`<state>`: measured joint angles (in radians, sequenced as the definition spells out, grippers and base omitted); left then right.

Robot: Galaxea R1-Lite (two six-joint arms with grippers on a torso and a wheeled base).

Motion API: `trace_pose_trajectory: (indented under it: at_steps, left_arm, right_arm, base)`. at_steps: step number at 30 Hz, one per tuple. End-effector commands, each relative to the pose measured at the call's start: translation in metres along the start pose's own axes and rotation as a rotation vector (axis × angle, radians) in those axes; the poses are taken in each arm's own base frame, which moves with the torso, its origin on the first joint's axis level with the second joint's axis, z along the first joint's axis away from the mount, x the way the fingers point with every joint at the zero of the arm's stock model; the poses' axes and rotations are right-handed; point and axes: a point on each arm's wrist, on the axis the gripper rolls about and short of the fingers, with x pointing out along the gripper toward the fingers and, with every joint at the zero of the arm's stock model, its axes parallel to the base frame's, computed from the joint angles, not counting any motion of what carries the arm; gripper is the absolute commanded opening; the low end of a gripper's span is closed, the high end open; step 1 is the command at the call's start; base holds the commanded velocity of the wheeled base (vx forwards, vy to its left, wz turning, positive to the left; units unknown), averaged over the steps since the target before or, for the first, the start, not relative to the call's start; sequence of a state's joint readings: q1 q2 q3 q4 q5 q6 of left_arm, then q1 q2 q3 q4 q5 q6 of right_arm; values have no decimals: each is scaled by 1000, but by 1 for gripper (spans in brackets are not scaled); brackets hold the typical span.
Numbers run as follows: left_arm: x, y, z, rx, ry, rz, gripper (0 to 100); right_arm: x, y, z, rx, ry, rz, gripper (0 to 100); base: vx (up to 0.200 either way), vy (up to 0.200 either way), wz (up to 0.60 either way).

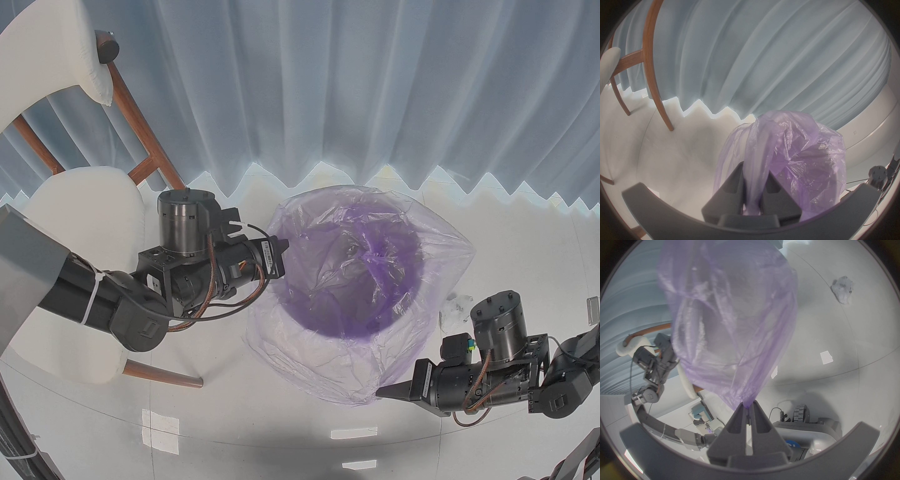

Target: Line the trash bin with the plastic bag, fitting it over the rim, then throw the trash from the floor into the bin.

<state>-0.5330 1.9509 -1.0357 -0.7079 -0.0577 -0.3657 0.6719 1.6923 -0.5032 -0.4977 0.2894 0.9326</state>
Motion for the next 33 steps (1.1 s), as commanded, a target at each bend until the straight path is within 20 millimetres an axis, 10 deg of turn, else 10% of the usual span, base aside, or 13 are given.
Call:
trace_pose_trajectory:
  at_steps: [1,21,22,33]
  left_arm:
    - [-9,-6,10,-3,-30,-21,0]
    - [-32,-11,19,-14,-52,-27,0]
    - [-32,-11,19,-14,-53,-27,0]
    - [-34,4,21,-20,-59,14,0]
  right_arm:
    - [23,-8,4,17,10,-64,0]
    - [49,-18,27,-15,-49,-77,0]
    - [46,-17,26,-29,-62,-78,100]
    - [-35,-43,-19,-155,-121,-44,100]
  base:
    - [0,0,0]
    - [0,0,0]
    - [0,0,0]
    - [0,0,0]
